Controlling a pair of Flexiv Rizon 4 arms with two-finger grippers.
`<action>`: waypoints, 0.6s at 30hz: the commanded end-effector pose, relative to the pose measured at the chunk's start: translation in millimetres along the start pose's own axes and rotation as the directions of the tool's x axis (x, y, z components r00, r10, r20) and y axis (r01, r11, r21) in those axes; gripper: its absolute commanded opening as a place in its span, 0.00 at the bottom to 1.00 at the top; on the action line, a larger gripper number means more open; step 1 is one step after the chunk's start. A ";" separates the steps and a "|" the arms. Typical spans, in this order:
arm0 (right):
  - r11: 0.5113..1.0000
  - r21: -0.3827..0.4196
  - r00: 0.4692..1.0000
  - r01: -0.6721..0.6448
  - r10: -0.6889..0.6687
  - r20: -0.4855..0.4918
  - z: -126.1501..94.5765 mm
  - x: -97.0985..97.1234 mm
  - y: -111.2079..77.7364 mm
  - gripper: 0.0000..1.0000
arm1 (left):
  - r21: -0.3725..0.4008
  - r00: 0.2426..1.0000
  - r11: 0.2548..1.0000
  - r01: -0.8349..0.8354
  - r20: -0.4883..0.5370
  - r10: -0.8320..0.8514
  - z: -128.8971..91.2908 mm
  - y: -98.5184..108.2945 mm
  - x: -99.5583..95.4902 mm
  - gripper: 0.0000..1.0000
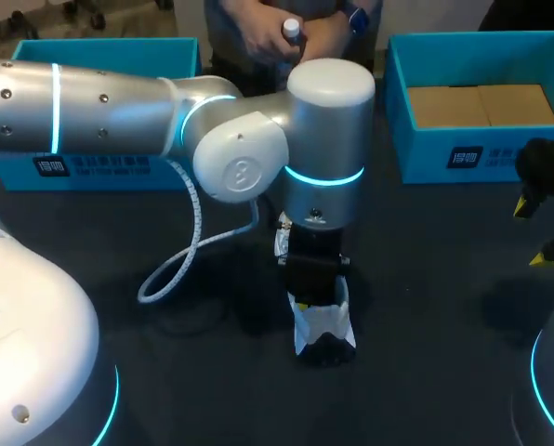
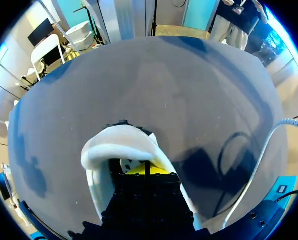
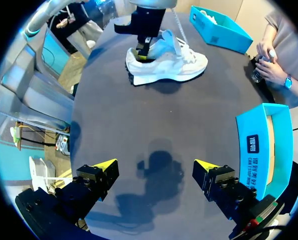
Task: Take the shoe out of the shoebox, open the shoe tongue, remove and reinsert the insole, then place the shoe into the shoebox
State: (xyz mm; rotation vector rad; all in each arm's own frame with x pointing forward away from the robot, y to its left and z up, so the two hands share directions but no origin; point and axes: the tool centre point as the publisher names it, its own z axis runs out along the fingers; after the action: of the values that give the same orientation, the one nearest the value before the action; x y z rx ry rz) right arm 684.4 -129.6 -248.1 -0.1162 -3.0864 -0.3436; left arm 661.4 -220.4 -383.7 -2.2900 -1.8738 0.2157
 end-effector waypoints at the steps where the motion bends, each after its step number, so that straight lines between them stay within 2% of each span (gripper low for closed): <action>1: 1.000 0.003 1.000 -0.001 0.001 0.002 0.7 0.7 0.1 1.00 | -0.025 0.999 0.999 0.026 -0.024 -0.026 27.3 8.4 -10.2 0.00; 5: 1.000 0.003 1.000 -0.001 0.001 0.002 0.7 0.7 0.1 1.00 | -0.015 0.998 0.999 0.052 -0.022 -0.052 31.0 15.2 -7.3 0.00; 8: 1.000 0.003 1.000 -0.001 0.001 0.002 0.7 0.7 0.1 1.00 | -0.039 0.996 0.995 0.089 -0.006 -0.090 27.1 23.0 -3.7 0.00; 14: 1.000 0.003 1.000 -0.001 0.001 0.002 0.7 0.7 0.1 1.00 | -0.071 0.995 0.995 0.074 0.074 -0.069 0.7 8.6 -3.0 0.00; 18: 1.000 0.003 1.000 -0.001 0.001 0.002 0.7 0.7 0.1 1.00 | -0.085 0.991 0.994 0.063 0.127 -0.052 -4.3 -0.5 -9.5 0.00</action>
State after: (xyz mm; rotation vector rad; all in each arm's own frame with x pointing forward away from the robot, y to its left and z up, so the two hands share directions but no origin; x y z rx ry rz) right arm 684.3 -129.7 -248.2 -0.1165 -3.0865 -0.3443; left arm 667.5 -243.8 -387.2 -2.2948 -2.0138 0.2491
